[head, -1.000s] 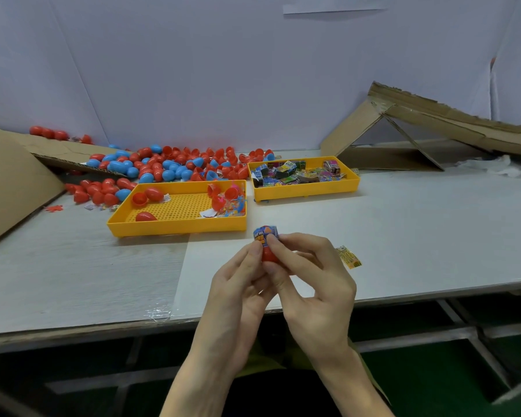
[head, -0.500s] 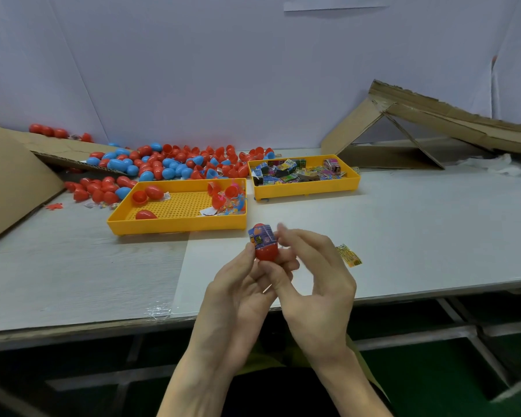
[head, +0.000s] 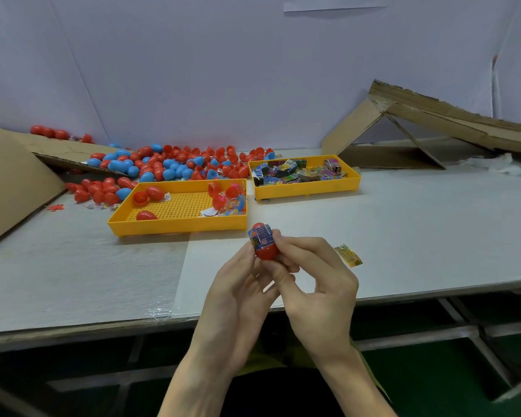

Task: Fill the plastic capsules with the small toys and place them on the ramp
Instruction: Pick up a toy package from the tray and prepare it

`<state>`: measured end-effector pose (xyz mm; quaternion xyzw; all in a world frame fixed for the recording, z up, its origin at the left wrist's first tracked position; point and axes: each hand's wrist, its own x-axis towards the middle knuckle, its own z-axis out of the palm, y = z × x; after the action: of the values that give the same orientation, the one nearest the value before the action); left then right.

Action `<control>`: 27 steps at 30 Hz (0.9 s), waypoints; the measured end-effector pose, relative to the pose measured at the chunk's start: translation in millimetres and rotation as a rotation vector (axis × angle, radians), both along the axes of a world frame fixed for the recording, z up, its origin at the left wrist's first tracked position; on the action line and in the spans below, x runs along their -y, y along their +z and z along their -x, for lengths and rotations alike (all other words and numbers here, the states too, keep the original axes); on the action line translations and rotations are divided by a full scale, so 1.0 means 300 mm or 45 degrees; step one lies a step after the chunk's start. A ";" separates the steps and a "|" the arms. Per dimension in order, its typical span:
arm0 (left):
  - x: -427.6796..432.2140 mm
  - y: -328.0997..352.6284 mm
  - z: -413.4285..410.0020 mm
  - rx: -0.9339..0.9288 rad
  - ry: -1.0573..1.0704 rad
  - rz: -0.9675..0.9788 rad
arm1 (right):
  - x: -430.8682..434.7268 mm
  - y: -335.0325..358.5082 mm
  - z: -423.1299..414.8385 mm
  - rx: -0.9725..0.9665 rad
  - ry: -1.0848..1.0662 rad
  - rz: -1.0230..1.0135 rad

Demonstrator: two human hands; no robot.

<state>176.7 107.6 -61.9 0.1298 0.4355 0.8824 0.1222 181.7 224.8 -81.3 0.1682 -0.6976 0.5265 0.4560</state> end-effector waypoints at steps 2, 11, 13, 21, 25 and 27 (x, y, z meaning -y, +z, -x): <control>-0.009 0.003 -0.005 -0.033 0.018 0.010 | -0.004 -0.003 0.001 -0.025 -0.006 0.021; -0.015 0.011 -0.006 -0.064 0.231 0.096 | -0.006 0.002 0.004 0.077 0.013 0.020; -0.013 0.014 -0.003 -0.115 0.349 0.160 | -0.007 0.009 0.003 0.133 0.034 0.031; -0.016 0.022 -0.016 -0.087 0.440 0.225 | -0.005 0.012 0.000 0.106 0.015 -0.101; -0.014 0.030 -0.023 0.055 0.360 0.047 | 0.002 0.010 -0.004 0.145 0.071 -0.056; -0.020 0.036 -0.027 0.065 0.381 0.011 | 0.004 0.008 -0.003 0.102 0.034 -0.055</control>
<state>184.8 113.6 -51.1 0.0405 0.4504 0.8919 0.0007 182.5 223.6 -79.0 0.1659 -0.7242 0.5237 0.4168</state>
